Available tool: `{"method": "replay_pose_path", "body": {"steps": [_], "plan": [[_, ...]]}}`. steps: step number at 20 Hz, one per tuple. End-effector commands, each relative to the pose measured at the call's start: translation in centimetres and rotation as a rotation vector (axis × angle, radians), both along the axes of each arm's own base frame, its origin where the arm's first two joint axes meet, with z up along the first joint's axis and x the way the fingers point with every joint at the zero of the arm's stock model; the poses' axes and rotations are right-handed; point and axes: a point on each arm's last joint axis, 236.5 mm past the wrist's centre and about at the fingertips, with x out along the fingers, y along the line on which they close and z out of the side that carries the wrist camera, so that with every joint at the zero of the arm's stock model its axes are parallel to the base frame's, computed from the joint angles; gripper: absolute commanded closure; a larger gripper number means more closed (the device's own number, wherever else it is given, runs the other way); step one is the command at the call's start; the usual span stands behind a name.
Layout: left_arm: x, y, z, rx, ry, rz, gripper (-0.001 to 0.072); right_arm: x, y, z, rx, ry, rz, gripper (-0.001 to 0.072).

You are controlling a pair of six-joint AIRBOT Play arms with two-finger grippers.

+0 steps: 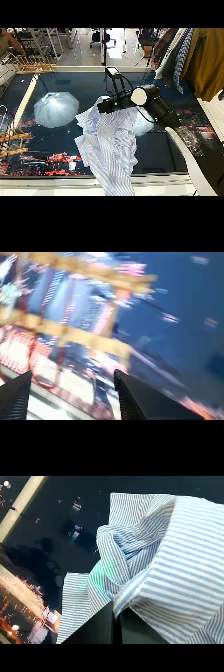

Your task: Fold the clothes and pants, and hang the long-sleeved shirts on hangers.

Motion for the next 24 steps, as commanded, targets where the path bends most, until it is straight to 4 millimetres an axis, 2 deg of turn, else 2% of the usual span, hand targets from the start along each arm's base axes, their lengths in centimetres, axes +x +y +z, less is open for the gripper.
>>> {"method": "replay_pose_path", "body": {"steps": [1,7,10,11,12,13,14,15,17,22,24], "plan": [[-2.0,4.1,-4.1,0.094,-0.051,0.098,0.0309,0.1,0.2,-0.2,-0.001,-0.007,0.008,0.0691],[0.3,6.0,-7.6,0.096,-0.056,0.081,0.0309,-0.5,0.0,-0.7,-0.018,0.017,0.019,0.0691],[1.7,6.1,-9.2,0.088,-0.063,0.062,0.031,-0.5,0.1,-0.6,-0.016,0.014,0.018,0.0691],[1.9,6.3,-9.9,0.083,-0.058,0.061,0.0341,-0.5,0.1,-0.6,-0.016,0.015,0.018,0.0691],[2.0,6.3,-10.6,0.076,-0.047,0.059,0.0449,-0.5,0.1,-0.6,-0.017,0.016,0.018,0.0691],[2.0,6.3,-11.1,0.07,-0.041,0.059,0.0504,-0.5,0.1,-0.6,-0.017,0.016,0.018,0.069],[2.1,6.4,-11.2,0.069,-0.04,0.058,0.0504,-0.5,0.1,-0.7,-0.017,0.016,0.018,0.069],[2.3,6.5,-11.0,0.077,-0.051,0.057,0.0536,-0.5,0.1,-0.7,-0.017,0.016,0.018,0.069],[2.7,6.7,-10.2,0.095,-0.074,0.055,0.0689,-0.5,0.1,-0.7,-0.017,0.017,0.018,0.069],[3.3,6.4,-8.7,0.121,-0.1,0.027,0.069,-0.5,0.1,-0.6,-0.015,0.018,0.018,0.069],[4.4,5.9,-6.6,0.17,-0.119,-0.044,0.069,-0.6,0.1,-0.6,-0.014,0.019,0.019,0.069]]}}
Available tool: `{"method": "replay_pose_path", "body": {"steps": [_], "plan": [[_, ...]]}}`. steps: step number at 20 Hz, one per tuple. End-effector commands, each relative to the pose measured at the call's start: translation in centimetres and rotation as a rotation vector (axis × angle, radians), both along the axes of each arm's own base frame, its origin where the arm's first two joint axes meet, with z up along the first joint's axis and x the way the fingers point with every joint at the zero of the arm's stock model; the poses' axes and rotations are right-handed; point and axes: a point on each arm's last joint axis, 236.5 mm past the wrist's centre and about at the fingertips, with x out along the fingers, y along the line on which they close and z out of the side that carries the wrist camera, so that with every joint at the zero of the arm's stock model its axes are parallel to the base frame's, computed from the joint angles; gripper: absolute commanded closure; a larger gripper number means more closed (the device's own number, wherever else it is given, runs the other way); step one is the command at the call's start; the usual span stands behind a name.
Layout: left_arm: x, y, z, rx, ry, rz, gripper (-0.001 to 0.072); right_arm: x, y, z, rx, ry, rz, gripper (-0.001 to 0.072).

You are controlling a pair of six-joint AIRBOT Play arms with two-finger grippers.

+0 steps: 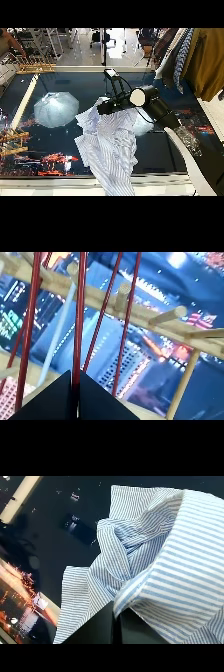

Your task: Fold the clothes and pants, and hang the long-sleeved shirts on hangers.

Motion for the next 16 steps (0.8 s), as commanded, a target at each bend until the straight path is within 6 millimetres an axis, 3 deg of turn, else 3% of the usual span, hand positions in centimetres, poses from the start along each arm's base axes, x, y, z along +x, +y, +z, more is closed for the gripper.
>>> {"method": "replay_pose_path", "body": {"steps": [1,3,5,7,8,9,10,11,12,14,16], "plan": [[2.1,-0.7,4.2,0.09,-0.051,-0.095,0.069,-0.1,0.1,-0.1,0.001,0.004,0.001,0.069],[4.4,-1.7,10.7,0.152,-0.187,-0.122,0.069,-0.1,0.1,-0.1,0.0,0.002,0.001,0.0691],[6.8,-5.4,17.2,0.079,-0.378,-0.163,0.0691,0.3,-0.5,-0.1,-0.027,-0.019,-0.006,0.0691],[10.0,-13.6,22.0,-0.058,-0.555,-0.45,0.0692,1.3,-2.4,0.0,-0.105,-0.077,-0.027,0.0691],[10.7,-19.7,23.6,-0.157,-0.634,-0.697,0.0692,1.8,-3.6,0.3,-0.147,-0.106,-0.041,0.0691],[9.9,-25.6,24.7,-0.262,-0.687,-0.95,0.0692,2.1,-4.9,0.7,-0.186,-0.131,-0.053,0.0691],[7.9,-30.6,25.0,-0.39,-0.707,-1.177,0.0692,2.4,-6.3,1.3,-0.218,-0.153,-0.072,0.0691],[6.0,-33.6,24.1,-0.464,-0.672,-1.344,0.0692,2.8,-7.7,1.9,-0.244,-0.175,-0.084,0.0691],[4.4,-35.3,22.2,-0.519,-0.589,-1.463,0.0692,2.9,-8.7,2.6,-0.255,-0.194,-0.084,0.0692],[3.4,-36.9,19.0,-0.627,-0.473,-1.547,0.0692,3.3,-10.7,3.8,-0.26,-0.216,-0.109,0.0692],[3.0,-38.6,17.8,-0.755,-0.447,-1.598,0.0692,3.6,-12.5,3.9,-0.278,-0.208,-0.13,0.0692]]}}
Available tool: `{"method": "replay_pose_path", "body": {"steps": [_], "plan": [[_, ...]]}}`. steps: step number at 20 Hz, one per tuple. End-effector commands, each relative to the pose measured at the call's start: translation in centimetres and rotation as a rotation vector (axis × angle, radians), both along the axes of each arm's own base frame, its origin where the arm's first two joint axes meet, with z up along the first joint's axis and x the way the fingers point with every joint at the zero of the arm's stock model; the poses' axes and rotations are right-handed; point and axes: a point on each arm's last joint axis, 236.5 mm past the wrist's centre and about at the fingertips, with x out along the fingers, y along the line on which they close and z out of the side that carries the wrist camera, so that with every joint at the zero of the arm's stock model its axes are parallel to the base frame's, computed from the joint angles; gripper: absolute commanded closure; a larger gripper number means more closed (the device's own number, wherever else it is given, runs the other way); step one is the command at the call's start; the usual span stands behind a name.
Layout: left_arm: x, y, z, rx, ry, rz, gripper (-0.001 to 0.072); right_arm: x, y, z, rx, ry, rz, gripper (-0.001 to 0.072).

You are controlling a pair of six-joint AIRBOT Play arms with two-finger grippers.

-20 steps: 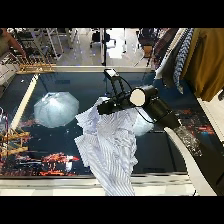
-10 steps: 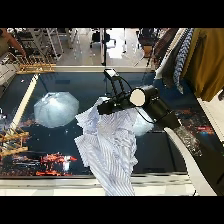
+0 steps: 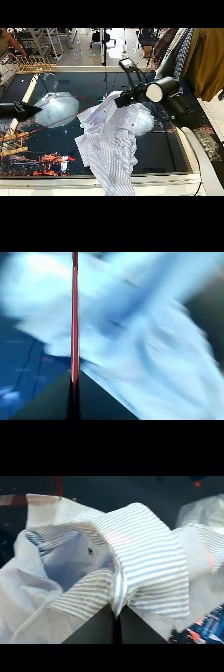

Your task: Fold the clothes and pants, and hang the long-sleeved shirts on hangers.

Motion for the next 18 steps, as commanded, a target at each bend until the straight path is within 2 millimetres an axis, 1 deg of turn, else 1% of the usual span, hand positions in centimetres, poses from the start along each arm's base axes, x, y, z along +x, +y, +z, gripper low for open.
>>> {"method": "replay_pose_path", "body": {"steps": [1,2,4,6,8,10,11,14,15,18], "plan": [[-3.5,-5.6,0.4,-0.183,0.013,-0.348,0.0692,0.5,-3.6,0.5,-0.053,-0.007,-0.042,0.0692],[-3.3,-6.1,0.7,-0.232,0.018,-0.366,0.0692,0.6,-4.1,0.3,-0.059,0.004,-0.052,0.0691],[-2.7,-6.4,1.7,-0.313,-0.001,-0.365,0.0692,0.8,-4.7,0.0,-0.062,0.012,-0.064,0.0691],[-2.4,-6.4,2.7,-0.359,-0.024,-0.36,0.0692,0.8,-4.8,0.1,-0.063,0.009,-0.065,0.0691],[-2.6,-6.6,3.0,-0.37,-0.026,-0.37,0.0692,0.8,-4.7,0.1,-0.063,0.009,-0.065,0.0691],[-2.3,-6.6,2.9,-0.368,-0.029,-0.359,0.0693,0.6,-4.7,-0.1,-0.065,0.019,-0.063,0.0691],[-1.8,-6.6,2.9,-0.363,-0.035,-0.34,0.0693,0.4,-4.6,-0.1,-0.058,0.029,-0.059,0.0691],[0.3,-6.4,2.6,-0.345,-0.061,-0.261,0.0693,-0.1,-4.0,-0.2,-0.034,0.051,-0.047,0.0691],[0.6,-6.6,2.6,-0.342,-0.065,-0.252,0.0692,-0.3,-3.8,-0.3,-0.032,0.056,-0.044,0.0691],[0.4,-8.3,2.0,-0.351,-0.043,-0.292,0.0692,-0.6,-3.4,-0.3,-0.016,0.07,-0.035,0.0691]]}}
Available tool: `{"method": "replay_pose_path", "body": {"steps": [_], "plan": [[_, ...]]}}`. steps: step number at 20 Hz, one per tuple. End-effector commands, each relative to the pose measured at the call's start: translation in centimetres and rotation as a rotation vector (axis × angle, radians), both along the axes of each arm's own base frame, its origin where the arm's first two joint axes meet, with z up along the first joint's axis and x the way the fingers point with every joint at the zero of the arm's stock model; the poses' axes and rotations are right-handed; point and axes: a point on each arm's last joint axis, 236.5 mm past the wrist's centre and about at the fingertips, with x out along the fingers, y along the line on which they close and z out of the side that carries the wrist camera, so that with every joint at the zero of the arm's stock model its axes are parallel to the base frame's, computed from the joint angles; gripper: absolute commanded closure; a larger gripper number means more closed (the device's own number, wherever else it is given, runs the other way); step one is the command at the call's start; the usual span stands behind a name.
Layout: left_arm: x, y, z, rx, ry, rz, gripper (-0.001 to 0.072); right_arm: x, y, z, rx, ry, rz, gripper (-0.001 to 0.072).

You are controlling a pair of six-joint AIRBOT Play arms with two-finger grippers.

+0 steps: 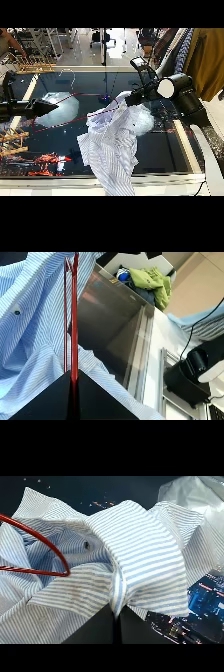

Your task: Fold the clothes and pants, and hang the long-sleeved shirts on hangers.

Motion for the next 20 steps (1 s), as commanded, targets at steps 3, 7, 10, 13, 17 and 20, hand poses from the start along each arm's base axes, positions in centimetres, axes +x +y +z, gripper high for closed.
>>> {"method": "replay_pose_path", "body": {"steps": [3,7,10,13,17,20], "plan": [[0.5,-3.1,-1.3,-0.003,0.024,-0.048,0.0693,-1.5,1.8,0.3,0.072,0.046,0.038,0.0691],[2.0,-4.9,-2.3,-0.005,0.011,-0.03,0.0693,-5.3,4.5,2.5,0.092,0.068,0.151,0.0691],[2.9,-6.0,-2.1,-0.009,-0.014,-0.004,0.0694,-9.9,6.2,4.4,0.069,0.113,0.257,0.0691],[3.1,-6.3,0.4,-0.082,-0.072,0.008,0.0695,-11.3,4.8,4.7,0.023,0.145,0.195,0.0691],[3.1,-4.8,2.8,-0.078,-0.147,0.064,0.0695,-10.6,3.2,4.2,-0.021,0.148,0.135,0.0691],[2.9,-4.5,3.4,-0.071,-0.175,0.069,0.0695,-10.0,3.5,4.5,-0.007,0.123,0.133,0.0691]]}}
